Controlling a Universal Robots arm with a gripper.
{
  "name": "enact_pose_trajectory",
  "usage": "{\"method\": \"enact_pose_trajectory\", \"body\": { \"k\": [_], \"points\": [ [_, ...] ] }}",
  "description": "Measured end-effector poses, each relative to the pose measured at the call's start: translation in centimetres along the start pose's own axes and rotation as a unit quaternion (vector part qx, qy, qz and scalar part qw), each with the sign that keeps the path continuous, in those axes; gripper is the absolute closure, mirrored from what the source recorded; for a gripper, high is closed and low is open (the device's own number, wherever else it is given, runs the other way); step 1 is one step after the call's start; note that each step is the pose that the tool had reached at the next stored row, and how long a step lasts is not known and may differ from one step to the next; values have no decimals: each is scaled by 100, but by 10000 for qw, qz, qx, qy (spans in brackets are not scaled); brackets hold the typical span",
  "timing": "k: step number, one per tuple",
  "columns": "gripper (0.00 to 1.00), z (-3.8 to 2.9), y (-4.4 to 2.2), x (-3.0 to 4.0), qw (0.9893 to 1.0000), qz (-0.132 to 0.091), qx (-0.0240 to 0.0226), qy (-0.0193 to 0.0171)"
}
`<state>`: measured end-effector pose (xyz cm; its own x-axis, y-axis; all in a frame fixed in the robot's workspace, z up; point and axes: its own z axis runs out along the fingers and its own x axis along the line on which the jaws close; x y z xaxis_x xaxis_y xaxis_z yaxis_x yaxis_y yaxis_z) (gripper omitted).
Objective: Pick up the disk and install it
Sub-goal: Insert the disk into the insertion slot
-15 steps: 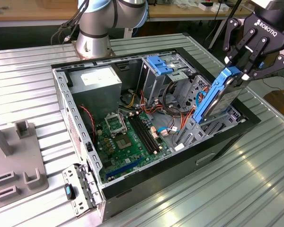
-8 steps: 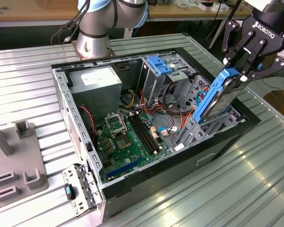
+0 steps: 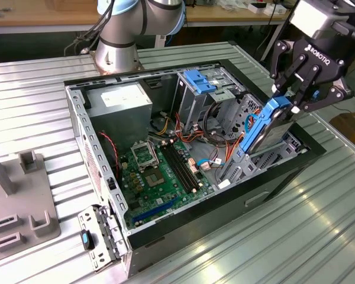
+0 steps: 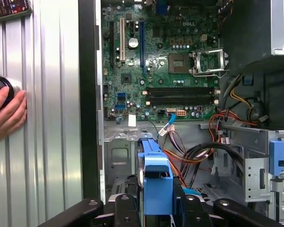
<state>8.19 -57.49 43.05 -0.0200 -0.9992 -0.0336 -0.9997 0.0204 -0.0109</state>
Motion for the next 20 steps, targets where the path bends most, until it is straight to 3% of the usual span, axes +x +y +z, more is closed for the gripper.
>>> {"method": "enact_pose_trajectory", "body": {
  "k": [5,7,11,15,16,17,20],
  "points": [
    [64,173,2,6,10000,5,0,0],
    [64,292,3,11,10000,6,0,0],
    [64,410,5,18,10000,7,0,0],
    [64,579,6,25,10000,9,0,3],
    [64,580,6,25,10000,10,0,6],
    [56,579,6,25,10000,9,0,8],
    [56,579,6,25,10000,9,0,12]
  ]
}}
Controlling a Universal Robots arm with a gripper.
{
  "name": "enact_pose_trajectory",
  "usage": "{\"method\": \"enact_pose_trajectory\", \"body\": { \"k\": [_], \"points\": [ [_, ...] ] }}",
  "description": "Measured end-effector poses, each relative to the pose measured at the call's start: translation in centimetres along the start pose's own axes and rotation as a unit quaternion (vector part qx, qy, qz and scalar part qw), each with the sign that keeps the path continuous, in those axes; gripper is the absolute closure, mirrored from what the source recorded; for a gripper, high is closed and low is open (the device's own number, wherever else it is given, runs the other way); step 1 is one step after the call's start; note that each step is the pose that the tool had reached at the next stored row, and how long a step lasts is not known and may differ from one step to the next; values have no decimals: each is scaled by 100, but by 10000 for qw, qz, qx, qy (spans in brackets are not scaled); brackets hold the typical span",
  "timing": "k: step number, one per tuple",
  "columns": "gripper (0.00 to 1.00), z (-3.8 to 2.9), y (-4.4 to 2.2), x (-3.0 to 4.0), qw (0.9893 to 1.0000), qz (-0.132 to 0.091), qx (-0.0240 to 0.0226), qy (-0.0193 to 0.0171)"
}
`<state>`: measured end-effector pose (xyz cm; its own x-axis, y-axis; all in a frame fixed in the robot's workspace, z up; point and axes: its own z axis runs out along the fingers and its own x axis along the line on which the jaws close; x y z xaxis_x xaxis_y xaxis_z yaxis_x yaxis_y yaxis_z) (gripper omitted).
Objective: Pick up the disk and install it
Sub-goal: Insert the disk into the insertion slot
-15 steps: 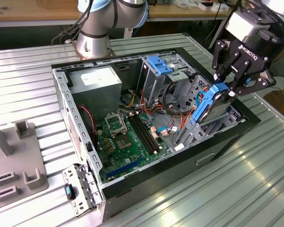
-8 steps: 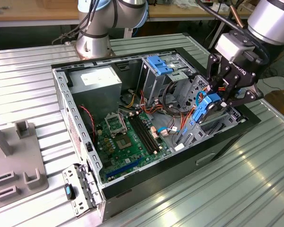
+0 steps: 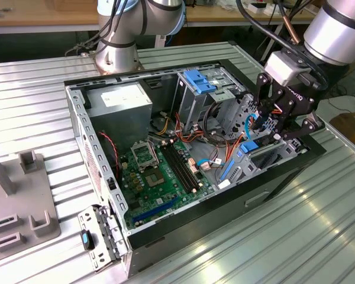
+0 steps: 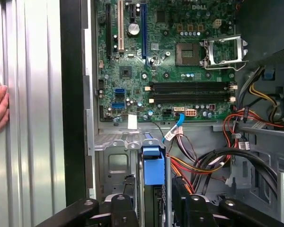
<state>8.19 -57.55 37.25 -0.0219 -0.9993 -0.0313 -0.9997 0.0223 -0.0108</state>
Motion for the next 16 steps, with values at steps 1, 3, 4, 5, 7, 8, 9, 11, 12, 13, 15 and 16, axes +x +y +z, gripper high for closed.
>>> {"method": "enact_pose_trajectory", "body": {
  "k": [1,3,4,5,7,8,9,11,12,13,15,16],
  "points": [
    [56,0,0,0,10000,0,0,1],
    [56,0,0,0,10000,0,0,2],
    [56,0,-4,0,10000,0,0,2],
    [56,0,-25,-1,10000,0,0,3],
    [56,1,-80,-2,10000,0,0,2],
    [56,1,-99,-2,10000,0,0,2],
    [56,2,-127,-3,10000,0,0,2],
    [56,3,-228,-5,10000,0,0,2],
    [56,3,-261,-6,10000,0,0,2],
    [56,4,-286,-6,10000,0,0,2],
    [56,5,-368,-16,10000,0,0,2],
    [56,5,-368,-33,10000,0,0,2]
  ]
}}
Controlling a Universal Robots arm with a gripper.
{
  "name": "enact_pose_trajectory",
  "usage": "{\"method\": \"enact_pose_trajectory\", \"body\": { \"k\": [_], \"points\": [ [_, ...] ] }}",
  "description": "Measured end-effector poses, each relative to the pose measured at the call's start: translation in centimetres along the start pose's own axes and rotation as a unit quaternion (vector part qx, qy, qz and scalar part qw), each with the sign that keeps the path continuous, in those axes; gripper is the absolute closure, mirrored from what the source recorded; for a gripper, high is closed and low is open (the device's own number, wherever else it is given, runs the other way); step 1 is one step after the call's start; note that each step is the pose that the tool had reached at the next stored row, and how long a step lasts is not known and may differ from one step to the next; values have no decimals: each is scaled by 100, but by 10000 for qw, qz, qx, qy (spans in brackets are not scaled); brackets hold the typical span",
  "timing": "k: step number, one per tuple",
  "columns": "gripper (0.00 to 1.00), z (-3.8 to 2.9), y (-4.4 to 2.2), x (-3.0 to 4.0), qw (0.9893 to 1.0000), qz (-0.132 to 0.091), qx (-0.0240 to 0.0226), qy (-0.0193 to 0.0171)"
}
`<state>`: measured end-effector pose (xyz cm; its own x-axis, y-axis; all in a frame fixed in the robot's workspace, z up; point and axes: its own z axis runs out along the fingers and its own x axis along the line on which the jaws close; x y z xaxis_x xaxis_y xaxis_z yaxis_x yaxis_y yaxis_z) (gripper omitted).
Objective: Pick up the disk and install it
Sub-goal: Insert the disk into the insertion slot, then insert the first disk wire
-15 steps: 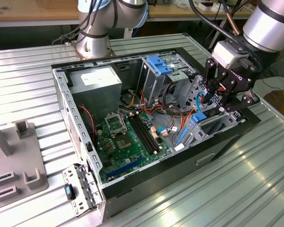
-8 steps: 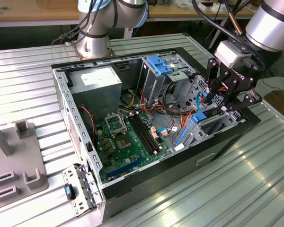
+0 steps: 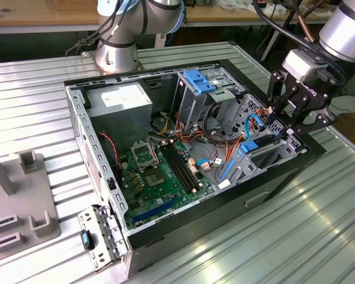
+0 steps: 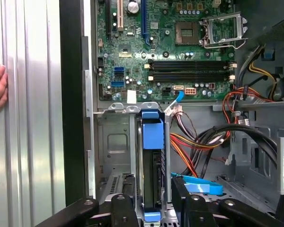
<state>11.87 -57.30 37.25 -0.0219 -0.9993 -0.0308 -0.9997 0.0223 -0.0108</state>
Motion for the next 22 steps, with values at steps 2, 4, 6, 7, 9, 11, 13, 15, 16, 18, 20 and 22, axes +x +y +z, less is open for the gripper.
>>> {"method": "enact_pose_trajectory", "body": {
  "k": [2,4,6,7,9,11,13,15,16,18,20,22],
  "points": [
    [56,3,1,-56,10000,-1,0,0],
    [56,38,3,-120,10000,0,-3,0],
    [56,61,-1,-151,10000,1,-4,-1],
    [56,67,-7,-165,10000,0,-5,0],
    [56,71,-25,-176,10000,0,-5,0],
    [56,70,-28,-177,10000,1,-5,0],
    [56,70,-29,-178,10000,0,-5,0],
    [56,70,-30,-178,10000,0,-5,0],
    [56,70,-30,-178,10000,0,-5,0],
    [56,70,-31,-178,10000,0,-5,0],
    [56,70,-31,-178,10000,0,-5,0],
    [56,70,-31,-178,10000,0,-5,0]
  ]
}}
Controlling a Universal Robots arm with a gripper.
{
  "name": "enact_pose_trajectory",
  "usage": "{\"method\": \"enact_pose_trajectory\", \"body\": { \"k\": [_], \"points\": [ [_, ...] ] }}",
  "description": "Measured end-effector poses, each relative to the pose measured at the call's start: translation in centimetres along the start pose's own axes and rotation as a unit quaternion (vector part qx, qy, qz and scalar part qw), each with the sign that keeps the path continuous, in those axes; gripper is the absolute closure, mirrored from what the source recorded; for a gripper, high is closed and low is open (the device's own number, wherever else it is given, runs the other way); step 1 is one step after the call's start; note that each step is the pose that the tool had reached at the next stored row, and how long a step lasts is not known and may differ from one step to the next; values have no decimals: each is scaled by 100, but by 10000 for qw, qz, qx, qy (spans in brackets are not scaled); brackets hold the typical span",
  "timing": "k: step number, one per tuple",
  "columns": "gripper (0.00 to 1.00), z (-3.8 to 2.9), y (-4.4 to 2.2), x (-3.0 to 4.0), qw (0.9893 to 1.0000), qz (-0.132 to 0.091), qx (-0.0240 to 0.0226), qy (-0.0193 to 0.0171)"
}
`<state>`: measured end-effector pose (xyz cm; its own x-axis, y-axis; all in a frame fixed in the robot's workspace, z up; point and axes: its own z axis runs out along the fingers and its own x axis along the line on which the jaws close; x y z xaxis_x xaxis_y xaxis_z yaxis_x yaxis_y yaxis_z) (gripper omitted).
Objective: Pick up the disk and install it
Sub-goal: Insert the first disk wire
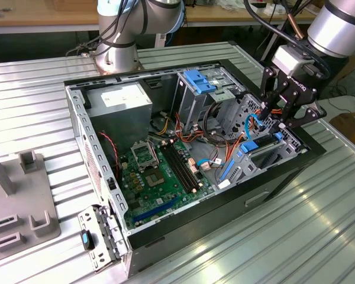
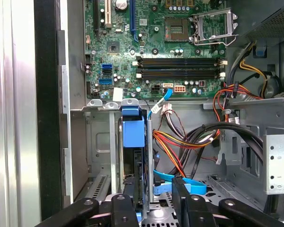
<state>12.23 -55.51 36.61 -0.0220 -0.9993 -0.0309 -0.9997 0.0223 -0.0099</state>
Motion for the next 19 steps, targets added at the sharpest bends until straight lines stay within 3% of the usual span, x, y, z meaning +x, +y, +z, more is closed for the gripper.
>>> {"method": "enact_pose_trajectory", "body": {
  "k": [3,7,10,11,13,18,19],
  "points": [
    [56,1,-12,-3,10000,0,-5,1],
    [56,3,-91,-5,10000,1,-20,0],
    [56,6,-227,-13,10000,1,-39,1],
    [56,8,-330,-15,10000,1,-57,1],
    [56,9,-469,-18,10000,2,-82,2],
    [56,9,-482,-18,10000,0,-83,2],
    [56,10,-510,-19,10000,-53,-85,2]
  ]
}}
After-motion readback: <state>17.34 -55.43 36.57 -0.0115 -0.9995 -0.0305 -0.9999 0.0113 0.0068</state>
